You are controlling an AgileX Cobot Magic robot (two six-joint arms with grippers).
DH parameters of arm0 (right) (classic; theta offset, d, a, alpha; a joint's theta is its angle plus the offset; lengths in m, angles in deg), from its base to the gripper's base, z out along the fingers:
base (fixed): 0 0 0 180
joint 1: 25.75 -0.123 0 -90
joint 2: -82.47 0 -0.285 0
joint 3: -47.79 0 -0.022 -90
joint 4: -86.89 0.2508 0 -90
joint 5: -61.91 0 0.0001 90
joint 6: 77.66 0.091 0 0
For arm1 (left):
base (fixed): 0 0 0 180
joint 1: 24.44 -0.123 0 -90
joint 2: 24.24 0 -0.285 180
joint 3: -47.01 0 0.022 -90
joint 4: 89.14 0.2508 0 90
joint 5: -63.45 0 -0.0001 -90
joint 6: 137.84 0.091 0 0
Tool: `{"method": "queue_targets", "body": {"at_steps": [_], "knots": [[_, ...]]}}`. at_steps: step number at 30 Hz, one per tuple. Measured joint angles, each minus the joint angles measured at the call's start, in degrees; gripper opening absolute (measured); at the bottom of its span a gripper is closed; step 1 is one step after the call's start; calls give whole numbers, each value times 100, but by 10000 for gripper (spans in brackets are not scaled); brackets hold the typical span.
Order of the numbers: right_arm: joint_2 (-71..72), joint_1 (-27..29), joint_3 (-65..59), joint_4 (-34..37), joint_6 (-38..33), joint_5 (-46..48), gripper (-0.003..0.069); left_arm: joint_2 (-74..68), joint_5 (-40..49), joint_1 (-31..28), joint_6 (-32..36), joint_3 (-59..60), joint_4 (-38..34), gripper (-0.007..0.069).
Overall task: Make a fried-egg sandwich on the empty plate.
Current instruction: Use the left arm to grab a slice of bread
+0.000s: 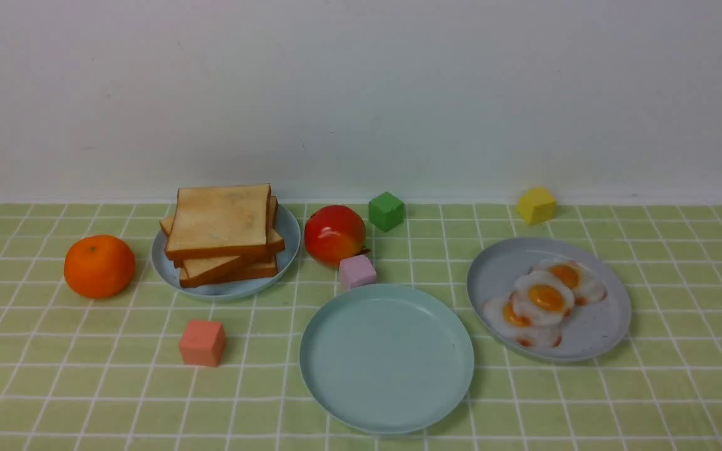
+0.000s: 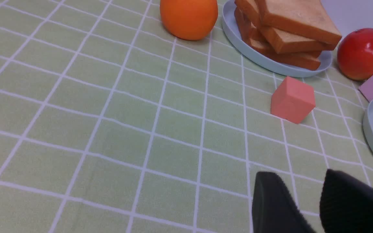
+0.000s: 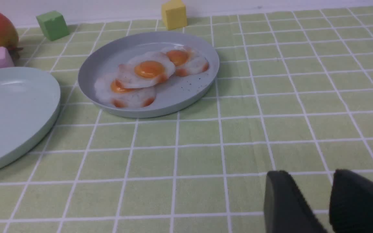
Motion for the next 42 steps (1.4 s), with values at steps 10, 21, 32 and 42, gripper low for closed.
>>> {"method": "queue_targets", "body": {"at_steps": [10,21,32,42], "knots": [[0,0,0,0,0,0,241,0,0,0,0,0,0,238],[0,0,0,-32,-7,0,241,0,0,0,0,0,0,238],[0,0,0,-105,-63,0,241,0,-7,0,0,0,231,238],[0,0,-53,22,-67,-1332,241,0,-1431,0,-19,0,260,238]]}}
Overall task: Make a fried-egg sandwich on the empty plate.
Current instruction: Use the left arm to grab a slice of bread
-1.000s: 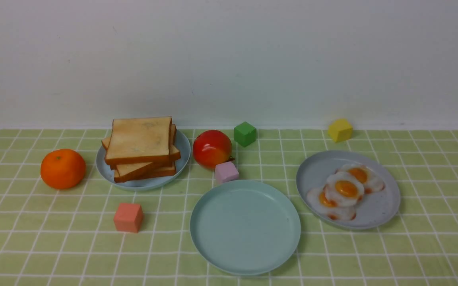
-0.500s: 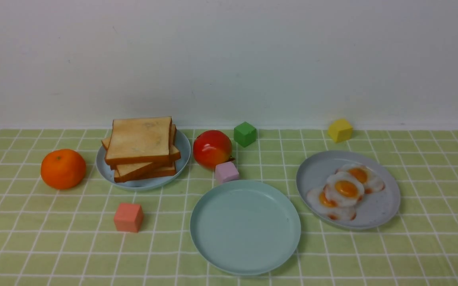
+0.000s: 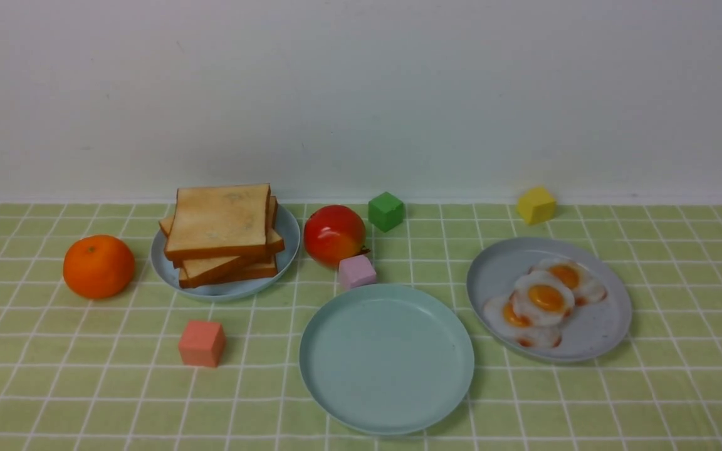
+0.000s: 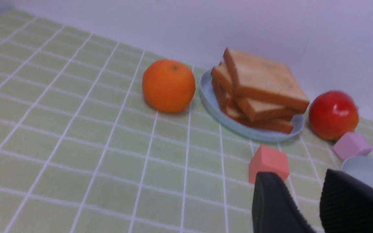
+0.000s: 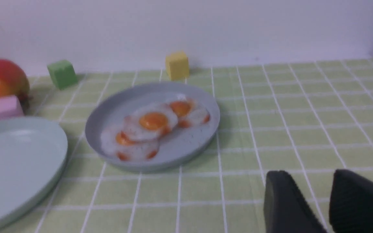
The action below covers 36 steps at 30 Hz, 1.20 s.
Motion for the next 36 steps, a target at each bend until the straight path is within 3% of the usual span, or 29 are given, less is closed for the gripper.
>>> {"method": "queue_targets", "body": {"at_steps": [7,14,19,22,26,31,36], "knots": [[0,0,0,0,0,-1075,241,0,-776,0,-60,0,0,238],[0,0,0,2,155,-1264,241,0,-1023,-7,-135,11,-52,238],[0,0,14,134,1073,-2768,241,0,-3018,-7,-481,4,-403,238],[0,0,296,153,1474,-3036,241,0,-3272,-7,-514,-334,-456,238],[-321,0,1241,167,1707,-2822,241,-302,-2963,-7,-529,-1432,-482,238],[-1791,0,3357,170,1751,-1603,241,-1975,-677,-7,-1108,-3814,-546,238],[-3071,0,4510,163,1741,-44,241,-3724,1441,-7,-1424,-4883,-546,238]]}}
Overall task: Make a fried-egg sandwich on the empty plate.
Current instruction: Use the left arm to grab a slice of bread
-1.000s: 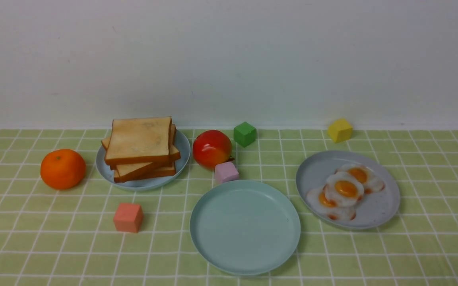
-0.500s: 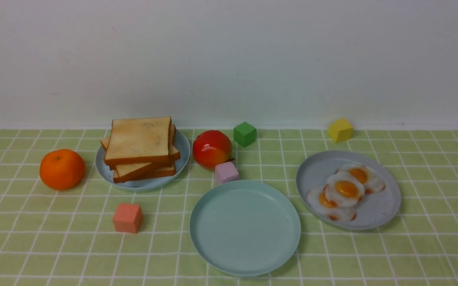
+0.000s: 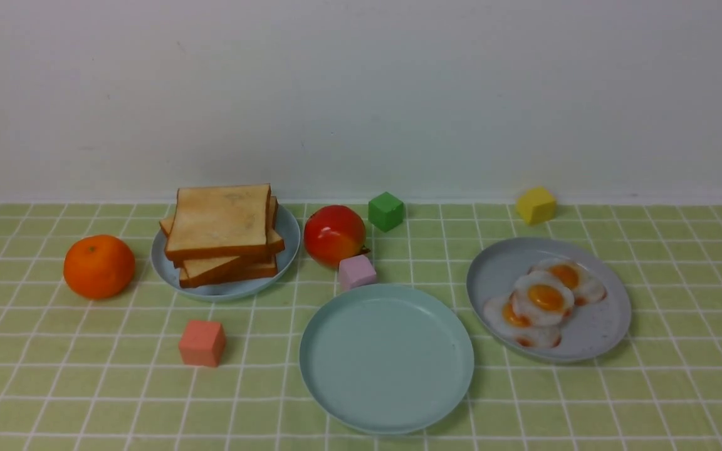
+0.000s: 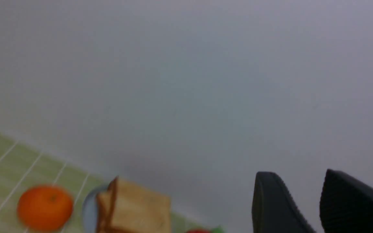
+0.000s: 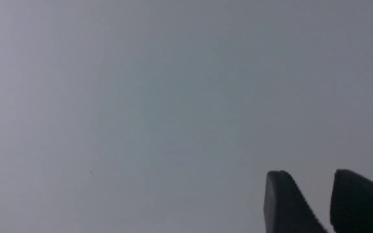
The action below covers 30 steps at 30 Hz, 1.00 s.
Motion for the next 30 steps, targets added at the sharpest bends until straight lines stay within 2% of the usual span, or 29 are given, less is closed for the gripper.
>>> {"method": "queue_targets", "body": {"at_steps": [3,9,11,15,16,21,26,27,30], "knots": [[-590,0,129,-124,-74,646,241,-916,443,0,11,-116,38,238],[-1470,0,112,3,-151,1780,241,-2317,696,0,82,-135,-233,238],[-1711,-51,112,307,-235,2175,241,-2961,866,0,404,-301,-575,238],[-2027,-427,112,940,-983,2630,241,-4016,1556,-102,1598,-1303,-1363,238],[-2045,-448,112,969,-1058,2641,241,-4065,1589,-128,1702,-1422,-1456,238],[-2168,-872,112,1519,-1638,2808,245,-5399,2574,-700,2867,-2778,-2521,243],[-2173,-914,112,1558,-1739,2818,245,-6291,3093,-1035,3579,-3480,-2912,295],[-2173,-914,112,1576,-1758,2818,245,-6600,3153,-1072,3826,-3697,-3019,340],[-2173,-914,112,1644,-1763,2818,245,-6866,3160,-1078,4068,-3834,-3136,385]]}}
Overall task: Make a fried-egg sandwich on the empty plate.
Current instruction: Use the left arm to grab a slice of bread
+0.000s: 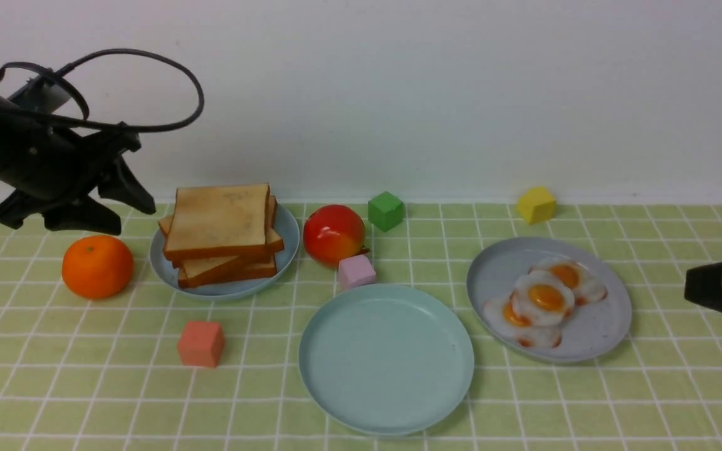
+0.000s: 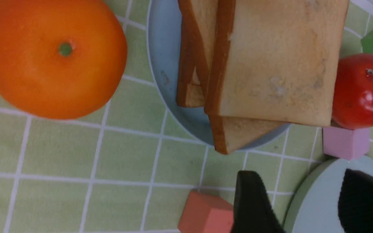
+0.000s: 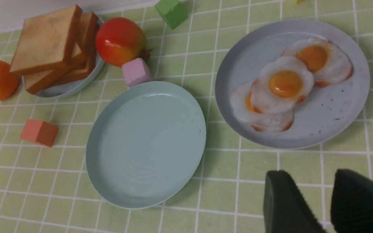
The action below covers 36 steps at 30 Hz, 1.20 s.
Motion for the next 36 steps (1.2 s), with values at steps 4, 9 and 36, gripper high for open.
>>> {"method": "queue_targets", "body": {"at_steps": [4,9,36], "knots": [[0,0,0,156,-19,7,245,-555,-48,0,547,-199,-298,454],[0,-6,0,324,-19,119,245,-1014,-249,0,837,-234,-363,468],[0,-6,0,324,-19,492,245,-1480,-605,0,1724,-248,-1101,360]]}}
